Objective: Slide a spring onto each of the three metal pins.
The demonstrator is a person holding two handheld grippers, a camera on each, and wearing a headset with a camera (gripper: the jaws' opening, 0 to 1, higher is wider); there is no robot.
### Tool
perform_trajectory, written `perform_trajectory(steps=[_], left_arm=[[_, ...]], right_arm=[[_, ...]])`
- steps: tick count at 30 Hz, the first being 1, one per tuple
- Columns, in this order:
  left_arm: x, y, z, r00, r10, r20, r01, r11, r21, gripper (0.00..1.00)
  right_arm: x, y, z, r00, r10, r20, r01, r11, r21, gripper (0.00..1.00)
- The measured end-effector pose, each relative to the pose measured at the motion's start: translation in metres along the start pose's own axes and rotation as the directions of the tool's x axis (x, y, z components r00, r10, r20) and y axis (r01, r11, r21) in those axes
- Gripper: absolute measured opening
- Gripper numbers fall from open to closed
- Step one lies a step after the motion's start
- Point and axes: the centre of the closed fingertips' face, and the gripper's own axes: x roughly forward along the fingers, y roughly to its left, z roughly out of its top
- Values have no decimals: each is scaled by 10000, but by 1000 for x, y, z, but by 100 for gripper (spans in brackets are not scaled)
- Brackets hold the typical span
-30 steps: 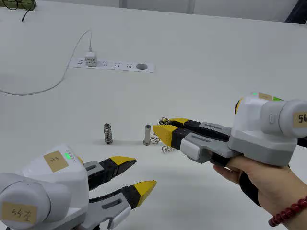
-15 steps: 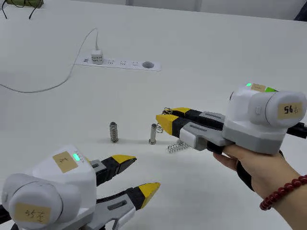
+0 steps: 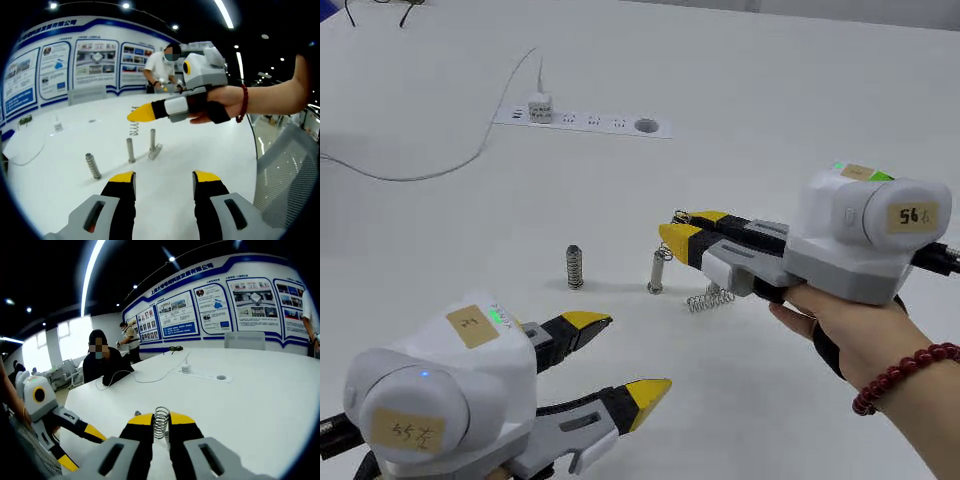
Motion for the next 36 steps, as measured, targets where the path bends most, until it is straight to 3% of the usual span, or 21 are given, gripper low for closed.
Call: perform_trajectory(steps=[16,36], left_arm=[[0,7,-5,9996,204,-175,-208,9995,-255,53],[-1,8,-7,9992,249,-307,-256,9994,-231,53]], right_arm=[[12,-9,-10,9991,-380,-192,369,9978,-549,12],[20,-9,-21,9977,-433,-527,391,9961,-791,12]])
